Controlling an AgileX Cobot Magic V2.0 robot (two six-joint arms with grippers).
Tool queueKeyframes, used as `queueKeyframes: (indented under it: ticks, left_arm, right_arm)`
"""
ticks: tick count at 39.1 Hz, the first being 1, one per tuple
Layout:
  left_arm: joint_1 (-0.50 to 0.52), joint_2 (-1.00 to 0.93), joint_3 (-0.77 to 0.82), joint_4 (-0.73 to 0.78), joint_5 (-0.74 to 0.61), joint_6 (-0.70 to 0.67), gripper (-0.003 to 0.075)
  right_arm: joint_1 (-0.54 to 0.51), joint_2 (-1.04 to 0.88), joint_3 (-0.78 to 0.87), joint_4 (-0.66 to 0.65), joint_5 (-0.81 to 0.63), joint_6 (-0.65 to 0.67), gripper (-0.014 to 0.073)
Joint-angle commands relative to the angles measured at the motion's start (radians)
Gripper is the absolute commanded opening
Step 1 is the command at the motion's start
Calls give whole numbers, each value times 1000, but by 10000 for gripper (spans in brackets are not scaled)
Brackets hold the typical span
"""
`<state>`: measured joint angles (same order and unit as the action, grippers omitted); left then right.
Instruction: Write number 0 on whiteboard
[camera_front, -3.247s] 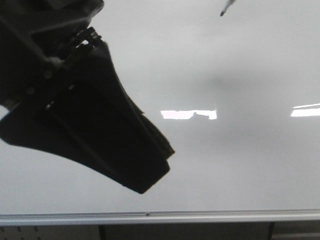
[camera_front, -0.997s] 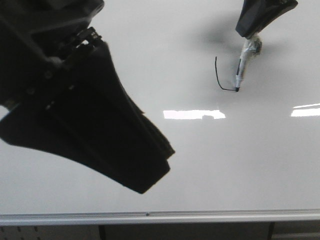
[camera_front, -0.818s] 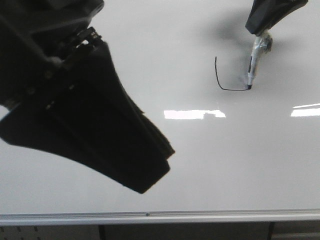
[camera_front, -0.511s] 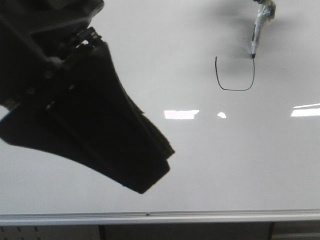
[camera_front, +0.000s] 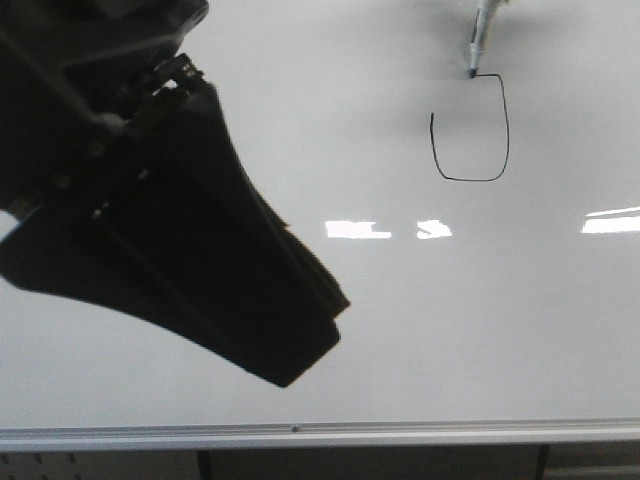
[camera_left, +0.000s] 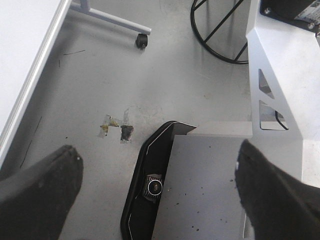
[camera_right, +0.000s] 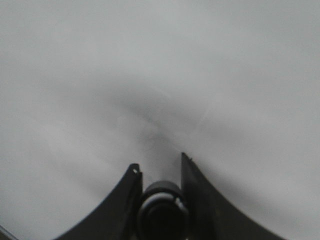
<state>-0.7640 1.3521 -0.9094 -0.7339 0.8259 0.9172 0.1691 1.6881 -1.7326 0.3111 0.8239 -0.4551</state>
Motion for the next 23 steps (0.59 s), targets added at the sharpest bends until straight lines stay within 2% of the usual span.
queueKeyframes:
  ticks: [1, 10, 18, 23]
  left_arm:
    - [-4, -31, -31, -49, -16, -1, 599]
    - [-4, -31, -31, -50, -16, -1, 599]
    - [-4, -31, -31, -50, -16, -1, 599]
    - [-4, -31, -31, -50, -16, -1, 599]
  right_arm:
    - [29, -30, -36, 25, -72, -5, -59]
    - [71, 28, -36, 32, -18, -4, -59]
    - [71, 3, -46, 85, 107, -4, -59]
    - [71, -39, -111, 107, 232, -4, -59]
